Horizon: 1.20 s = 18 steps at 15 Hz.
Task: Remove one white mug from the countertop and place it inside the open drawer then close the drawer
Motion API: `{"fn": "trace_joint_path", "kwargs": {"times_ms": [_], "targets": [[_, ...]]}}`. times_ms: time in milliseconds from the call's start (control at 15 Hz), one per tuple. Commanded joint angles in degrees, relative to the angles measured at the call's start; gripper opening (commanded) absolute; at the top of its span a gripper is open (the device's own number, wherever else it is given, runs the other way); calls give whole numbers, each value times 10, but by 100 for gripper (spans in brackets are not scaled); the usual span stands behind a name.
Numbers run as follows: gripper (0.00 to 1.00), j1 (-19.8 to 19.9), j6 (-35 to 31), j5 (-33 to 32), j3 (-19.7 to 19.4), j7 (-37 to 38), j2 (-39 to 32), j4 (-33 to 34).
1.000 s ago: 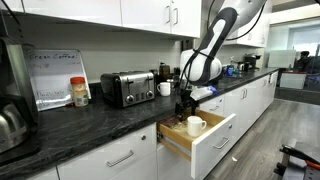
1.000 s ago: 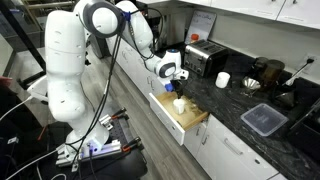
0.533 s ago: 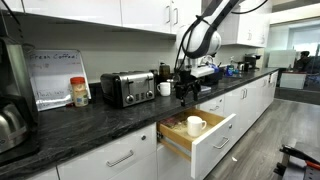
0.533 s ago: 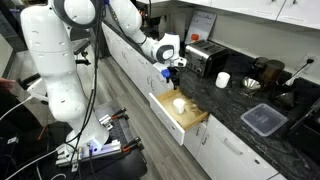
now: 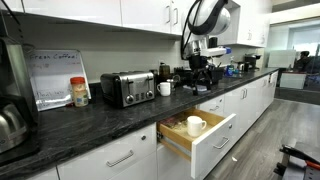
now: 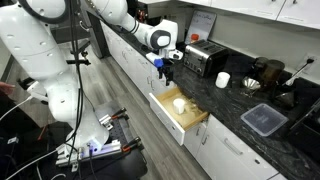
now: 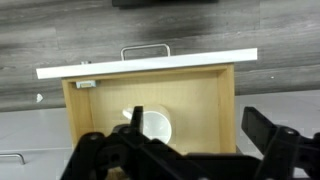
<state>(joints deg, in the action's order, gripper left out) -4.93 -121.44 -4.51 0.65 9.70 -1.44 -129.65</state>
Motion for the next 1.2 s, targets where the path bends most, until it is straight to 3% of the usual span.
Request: {"fn": "trace_joint_path", "kwargs": {"times_ms": [0,467,1133], "targets": [[100,15,47,19,1,-5,52,-37],[100,35,60,26,-9,-16,93,-111],[100,53,33,24,-25,-58,76,-178]]}}
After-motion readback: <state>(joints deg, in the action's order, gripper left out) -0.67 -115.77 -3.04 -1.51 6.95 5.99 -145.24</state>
